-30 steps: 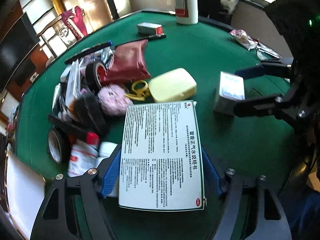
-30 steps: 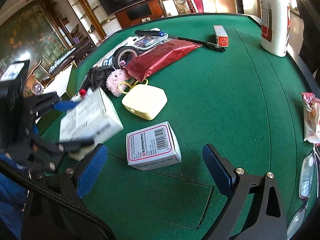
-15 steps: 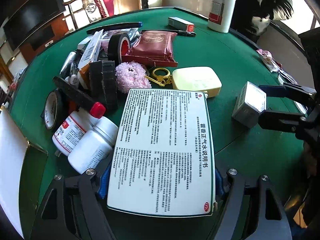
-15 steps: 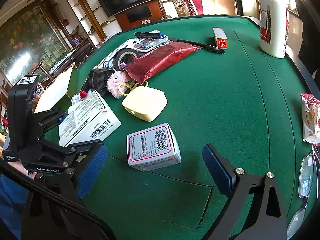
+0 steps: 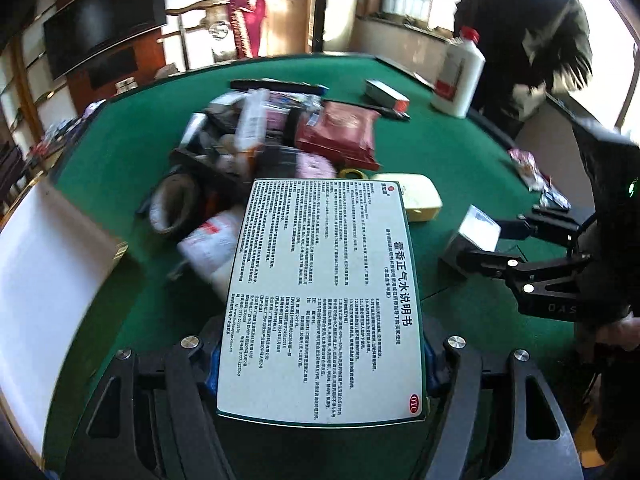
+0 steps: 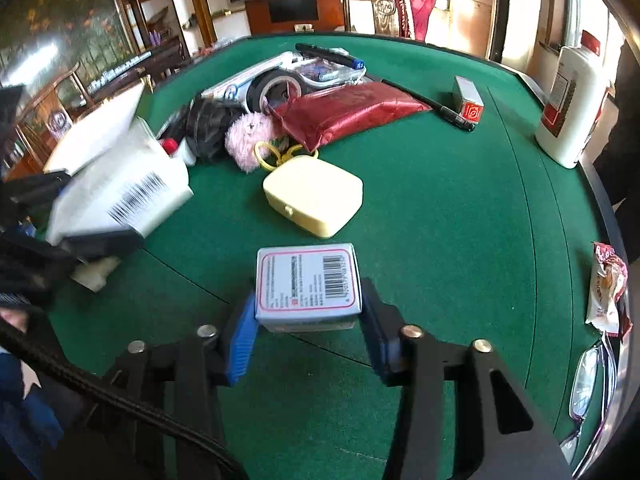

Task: Organize objects
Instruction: 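Grasp the white medicine box with the left tool while the right tool grasps the small barcode box, then carry both boxes to the white tray and lower them inside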

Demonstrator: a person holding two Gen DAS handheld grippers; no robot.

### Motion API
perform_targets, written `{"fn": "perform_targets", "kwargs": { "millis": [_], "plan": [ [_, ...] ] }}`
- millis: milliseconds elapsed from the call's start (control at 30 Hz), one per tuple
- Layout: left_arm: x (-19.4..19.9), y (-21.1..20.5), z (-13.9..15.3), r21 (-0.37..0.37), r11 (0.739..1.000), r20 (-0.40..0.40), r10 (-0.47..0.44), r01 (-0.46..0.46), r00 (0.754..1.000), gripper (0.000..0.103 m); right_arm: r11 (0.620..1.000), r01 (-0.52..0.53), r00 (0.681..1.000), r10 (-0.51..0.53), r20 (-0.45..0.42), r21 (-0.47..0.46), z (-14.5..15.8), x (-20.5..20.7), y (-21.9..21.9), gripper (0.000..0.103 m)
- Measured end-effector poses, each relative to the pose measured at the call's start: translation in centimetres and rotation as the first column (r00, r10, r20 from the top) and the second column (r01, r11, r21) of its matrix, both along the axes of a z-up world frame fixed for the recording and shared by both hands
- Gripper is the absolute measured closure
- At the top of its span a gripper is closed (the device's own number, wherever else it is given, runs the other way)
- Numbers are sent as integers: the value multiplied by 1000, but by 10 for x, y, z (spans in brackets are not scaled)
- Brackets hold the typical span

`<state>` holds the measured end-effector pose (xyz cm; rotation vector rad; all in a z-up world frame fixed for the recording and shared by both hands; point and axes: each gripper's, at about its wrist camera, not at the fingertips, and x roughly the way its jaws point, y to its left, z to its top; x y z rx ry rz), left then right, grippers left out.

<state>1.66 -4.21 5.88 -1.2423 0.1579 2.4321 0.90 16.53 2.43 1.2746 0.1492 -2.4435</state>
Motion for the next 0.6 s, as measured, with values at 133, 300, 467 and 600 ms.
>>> {"fn": "perform_targets", "kwargs": {
  "millis": [133,300,467,600],
  "plan": [
    [2,-37,14,46,997,-36,68,-67,997,38,999,8,1000,-9,-30,-50,8,11,-1,58],
    [-4,-112,41,91,973,-114,220,-211,969,38,993,-26,993,11,-118,-119,43,29,-16,58],
    [-9,-183,53,109,919,-159,393,-380,906,38,981,-117,982,91,-164,-155,86,31,-55,58],
    [-30,-216,29,111,860,-101,509,-499,855,37,964,-200,972,174,-157,-172,106,14,-105,58]
  ]
}}
